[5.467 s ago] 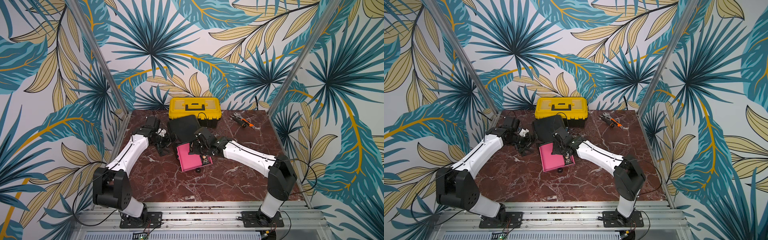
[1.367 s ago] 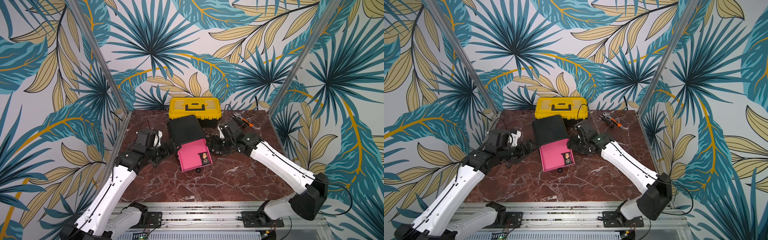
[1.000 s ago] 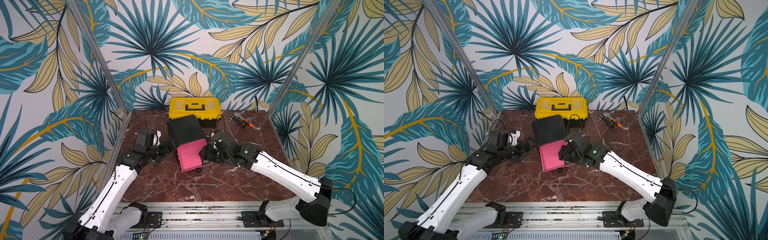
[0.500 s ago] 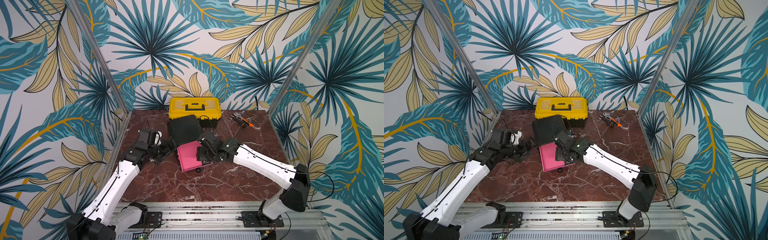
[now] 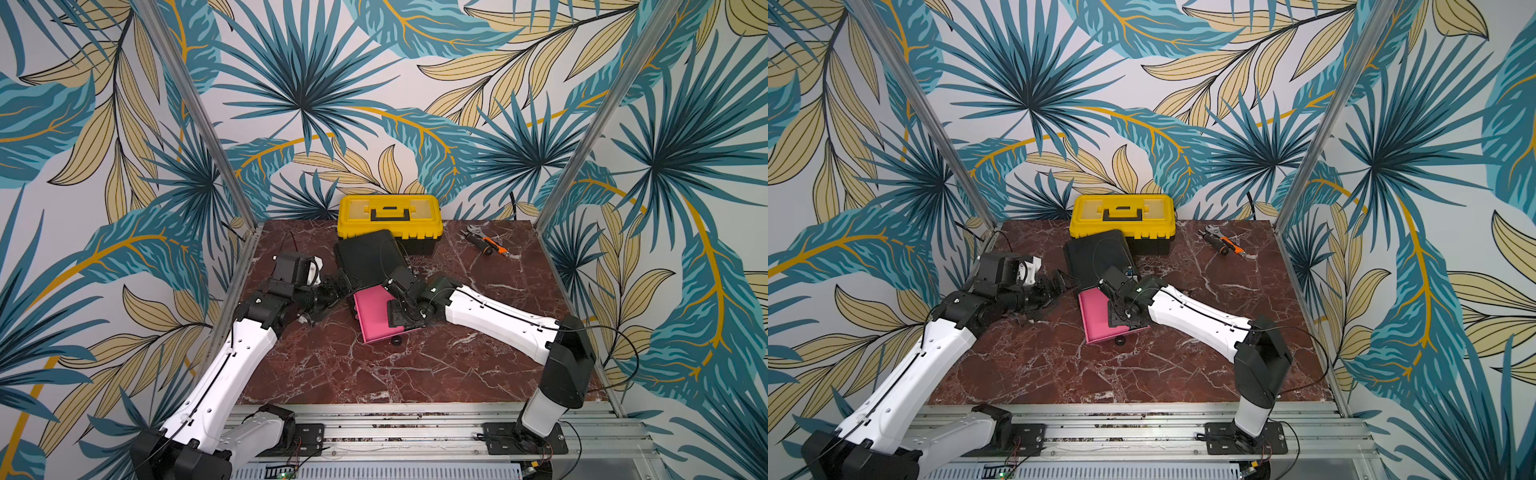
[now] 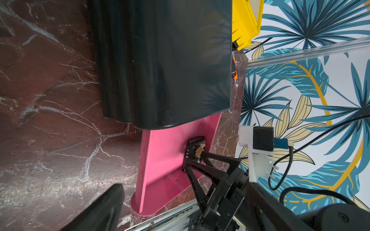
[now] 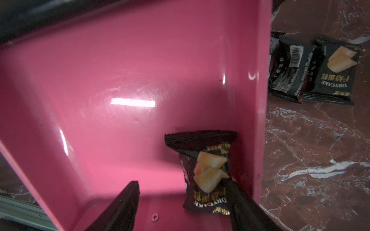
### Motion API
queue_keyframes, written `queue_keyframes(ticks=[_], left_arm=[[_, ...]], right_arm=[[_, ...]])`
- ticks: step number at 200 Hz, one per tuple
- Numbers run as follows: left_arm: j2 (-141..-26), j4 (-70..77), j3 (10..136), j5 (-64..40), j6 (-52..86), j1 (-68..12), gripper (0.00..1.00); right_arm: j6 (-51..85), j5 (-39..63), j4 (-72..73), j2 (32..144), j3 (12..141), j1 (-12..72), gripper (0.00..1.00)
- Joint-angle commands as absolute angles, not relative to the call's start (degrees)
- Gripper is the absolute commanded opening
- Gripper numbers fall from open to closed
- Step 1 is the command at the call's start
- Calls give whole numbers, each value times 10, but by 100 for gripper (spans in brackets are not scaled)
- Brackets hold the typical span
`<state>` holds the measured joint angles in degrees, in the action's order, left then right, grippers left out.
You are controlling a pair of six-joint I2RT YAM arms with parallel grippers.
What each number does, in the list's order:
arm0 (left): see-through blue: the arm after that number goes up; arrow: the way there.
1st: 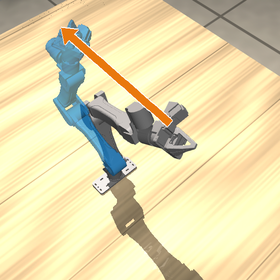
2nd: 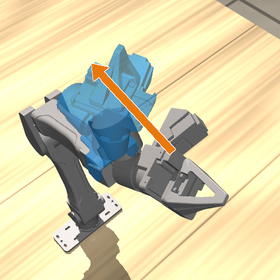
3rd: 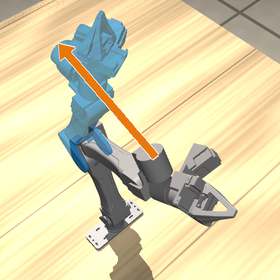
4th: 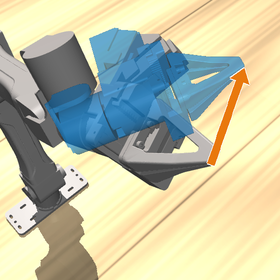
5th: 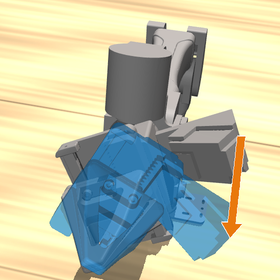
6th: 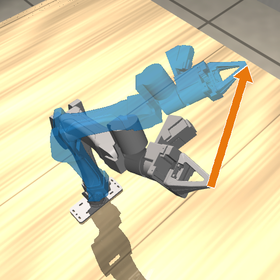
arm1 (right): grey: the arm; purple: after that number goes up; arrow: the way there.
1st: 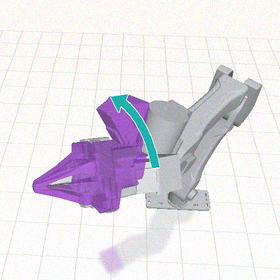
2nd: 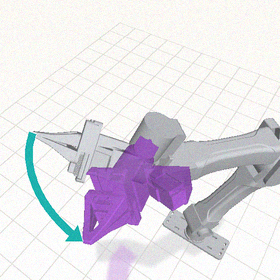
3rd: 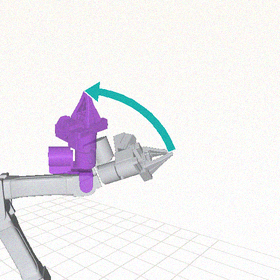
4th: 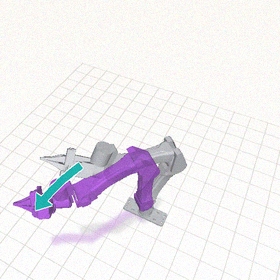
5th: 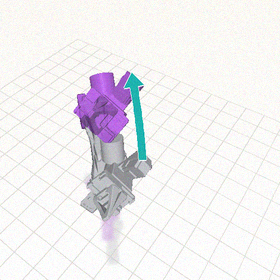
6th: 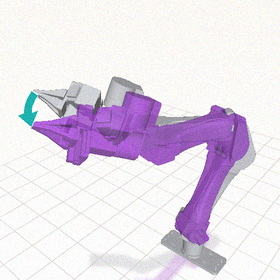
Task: Take the cookies out of the drawer
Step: Pick up the cookie from the drawer.
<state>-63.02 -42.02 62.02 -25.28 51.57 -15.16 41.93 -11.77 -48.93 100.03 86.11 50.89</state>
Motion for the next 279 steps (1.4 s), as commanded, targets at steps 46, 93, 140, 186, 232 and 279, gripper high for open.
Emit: queue_keyframes(ticks=[46,93,140,186,232,279], left_arm=[[-640,-430,651,-244,493,-147,100],[-657,-441,674,-247,482,-147,100],[-648,-457,671,-242,472,-147,100],[-641,-467,672,-235,461,-147,100],[-641,-476,681,-232,458,-147,100],[-653,-465,704,-239,475,-147,100]], right_arm=[[408,-67,-442,1028,888,516,73],[392,-121,-448,996,888,518,74],[350,-104,-464,1004,873,518,76],[318,-53,-471,1039,893,518,76],[322,-60,-471,1066,894,518,74],[330,-88,-472,1069,900,519,62]])
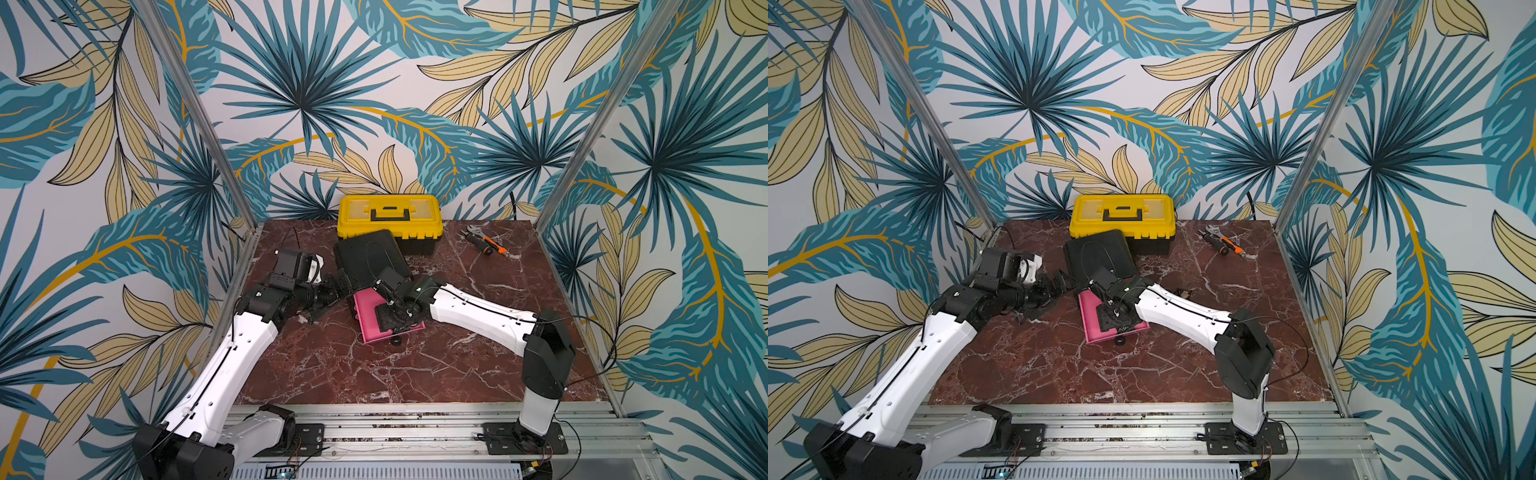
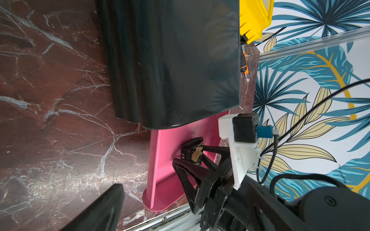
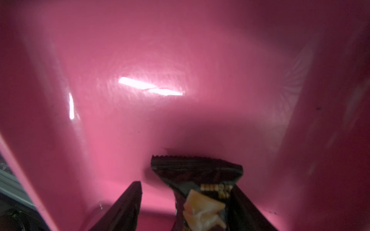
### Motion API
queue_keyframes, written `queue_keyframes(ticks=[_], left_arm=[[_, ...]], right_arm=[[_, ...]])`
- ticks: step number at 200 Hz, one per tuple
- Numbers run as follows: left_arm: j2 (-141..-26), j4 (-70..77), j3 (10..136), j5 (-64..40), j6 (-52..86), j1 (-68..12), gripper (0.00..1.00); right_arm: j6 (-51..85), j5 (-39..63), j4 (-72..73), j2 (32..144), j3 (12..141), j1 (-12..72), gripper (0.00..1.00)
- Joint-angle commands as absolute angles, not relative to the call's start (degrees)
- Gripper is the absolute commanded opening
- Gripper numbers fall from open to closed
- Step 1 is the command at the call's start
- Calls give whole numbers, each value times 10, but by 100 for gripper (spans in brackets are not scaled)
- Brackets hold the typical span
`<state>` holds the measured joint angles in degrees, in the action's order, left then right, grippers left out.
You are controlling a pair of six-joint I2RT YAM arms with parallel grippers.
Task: Take the cookies out of the drawer
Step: Pick up the cookie from the drawer.
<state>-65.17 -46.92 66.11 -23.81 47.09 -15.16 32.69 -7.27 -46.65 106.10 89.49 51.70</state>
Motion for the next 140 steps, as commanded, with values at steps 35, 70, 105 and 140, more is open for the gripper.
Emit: queue_keyframes(ticks=[35,70,105,140], left_arm=[[-661,-485,753,-219,455,-148,100],[-674,-485,800,-213,444,-148,100],[-692,-470,828,-222,455,-155,100],[-714,-412,840,-213,483,-216,100]], right_arm=[[336,-103,-471,1044,903,520,42],[335,-112,-472,1005,926,522,33],[334,-130,-472,955,942,520,30],[348,-143,-478,886,916,488,29]])
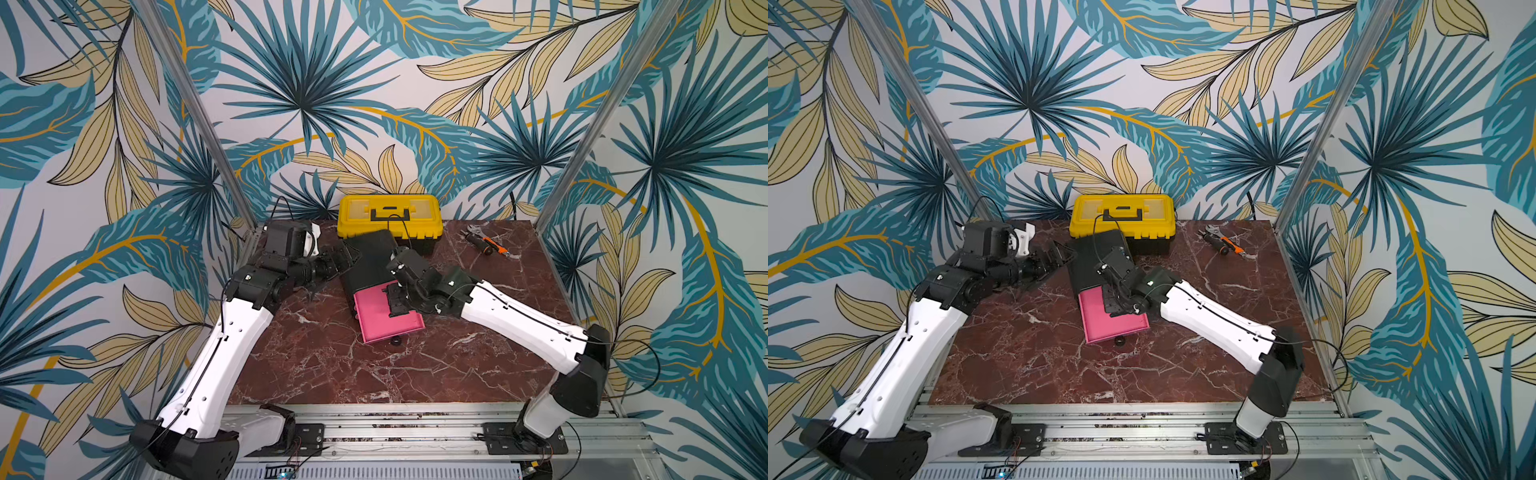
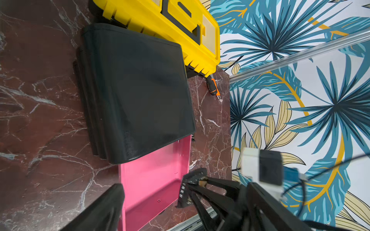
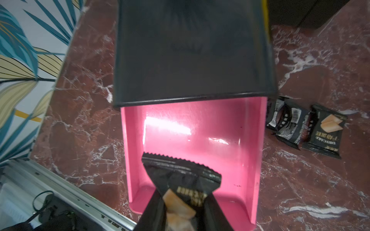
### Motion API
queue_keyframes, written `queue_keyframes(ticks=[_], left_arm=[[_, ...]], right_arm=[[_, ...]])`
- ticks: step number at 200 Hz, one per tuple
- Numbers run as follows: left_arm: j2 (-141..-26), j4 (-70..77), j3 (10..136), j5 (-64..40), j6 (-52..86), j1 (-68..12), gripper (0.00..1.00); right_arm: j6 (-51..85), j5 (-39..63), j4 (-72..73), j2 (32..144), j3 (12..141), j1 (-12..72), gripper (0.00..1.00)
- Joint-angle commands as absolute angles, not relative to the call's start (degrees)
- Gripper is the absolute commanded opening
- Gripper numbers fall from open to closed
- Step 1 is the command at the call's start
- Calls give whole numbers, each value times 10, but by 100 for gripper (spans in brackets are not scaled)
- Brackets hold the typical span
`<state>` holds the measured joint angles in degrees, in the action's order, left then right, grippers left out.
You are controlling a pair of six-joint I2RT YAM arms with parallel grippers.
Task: Take the cookies out of the drawer
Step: Pick up the cookie from the drawer, then place the cookie at the center of the board.
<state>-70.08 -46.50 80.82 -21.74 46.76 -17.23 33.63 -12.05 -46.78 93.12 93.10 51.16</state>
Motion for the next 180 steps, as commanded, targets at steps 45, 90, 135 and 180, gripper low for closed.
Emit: queue_keyframes(ticks=[45,90,135,180], left_arm=[[-812,-355,891,-215,499,-300,100],[-899,-451,1004,-165,434,-300,100],[-903,-432,973,-186,494,-234,100],[-886,-468,948,-130,493,-223,100]], right_arm=[[324,-72,-479,775,815,345,29],[248,5,-476,806,763,185,28],[199,55,-444,939,778,84,27],[168,50,-426,1051,811,60,27]])
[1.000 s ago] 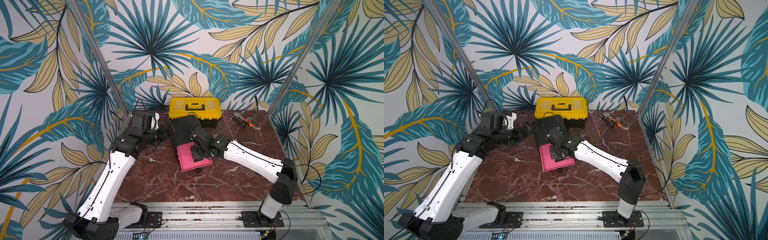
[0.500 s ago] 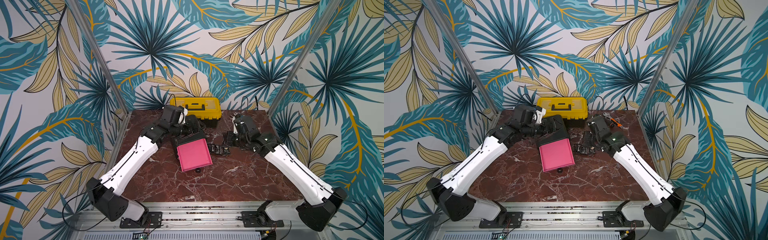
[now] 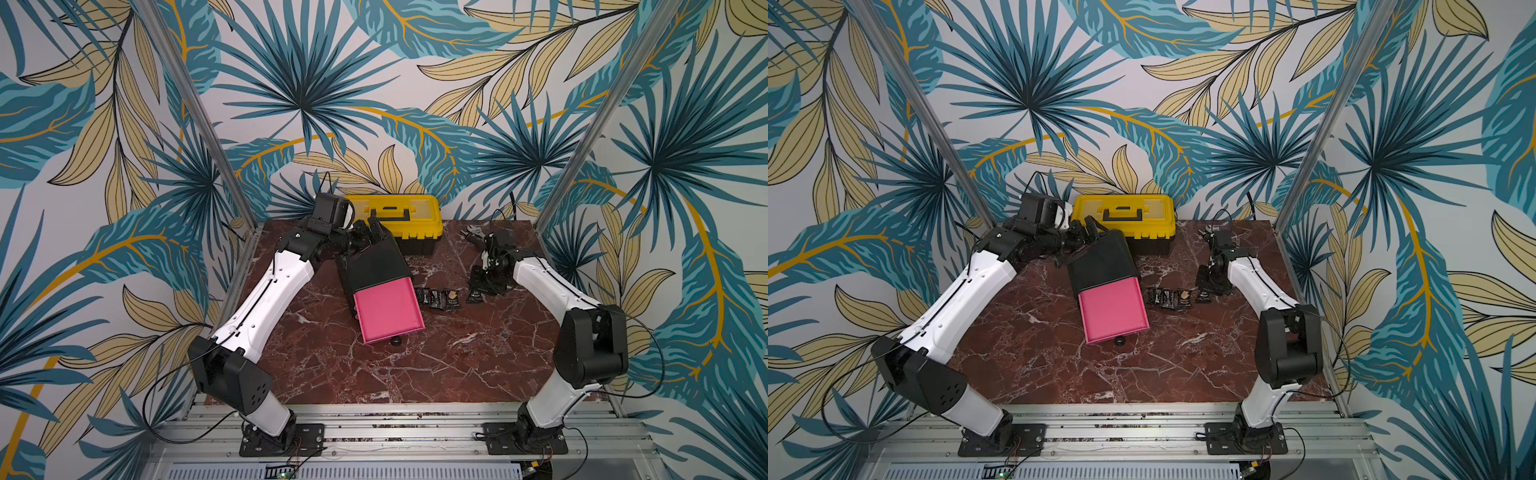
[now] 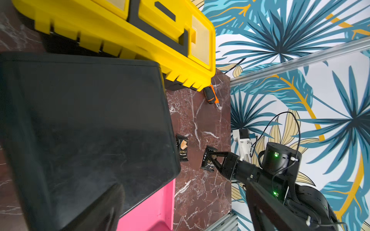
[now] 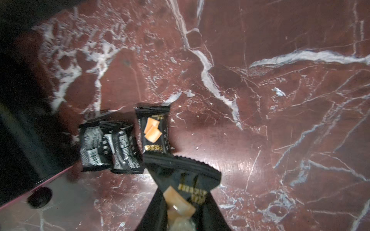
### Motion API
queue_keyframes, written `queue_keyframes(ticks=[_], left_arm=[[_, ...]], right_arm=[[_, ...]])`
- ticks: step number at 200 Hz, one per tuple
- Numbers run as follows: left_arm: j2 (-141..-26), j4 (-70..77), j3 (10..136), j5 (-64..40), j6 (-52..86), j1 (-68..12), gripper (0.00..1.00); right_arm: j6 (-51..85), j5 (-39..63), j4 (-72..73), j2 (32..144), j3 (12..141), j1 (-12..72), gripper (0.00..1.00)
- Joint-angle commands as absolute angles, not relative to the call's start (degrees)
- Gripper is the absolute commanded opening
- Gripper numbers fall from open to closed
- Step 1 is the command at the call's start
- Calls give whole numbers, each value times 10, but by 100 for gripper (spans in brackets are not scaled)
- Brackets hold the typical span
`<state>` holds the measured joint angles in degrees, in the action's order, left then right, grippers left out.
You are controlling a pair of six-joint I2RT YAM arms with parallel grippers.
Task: Take the cookies out of the drawer
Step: Place the cookie at the center of the board.
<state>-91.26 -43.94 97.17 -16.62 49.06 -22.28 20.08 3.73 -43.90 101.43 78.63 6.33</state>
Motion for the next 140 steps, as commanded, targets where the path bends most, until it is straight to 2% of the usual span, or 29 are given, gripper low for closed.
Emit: queue_keyframes(ticks=[1,41,70,140], left_arm=[[-885,-469,947,-129,493,-223,100],[-877,-459,924,-117,506,-218,100],[-904,-464,955,-116,504,-216,100],[-926,-460,972,-112,502,-214,100]], right_arm=[[168,50,-426,1053,812,60,27],[160,48,-420,1101,823,60,27],[151,55,-420,1127,829,59,28],[133,69,-423,1137,811,60,31]])
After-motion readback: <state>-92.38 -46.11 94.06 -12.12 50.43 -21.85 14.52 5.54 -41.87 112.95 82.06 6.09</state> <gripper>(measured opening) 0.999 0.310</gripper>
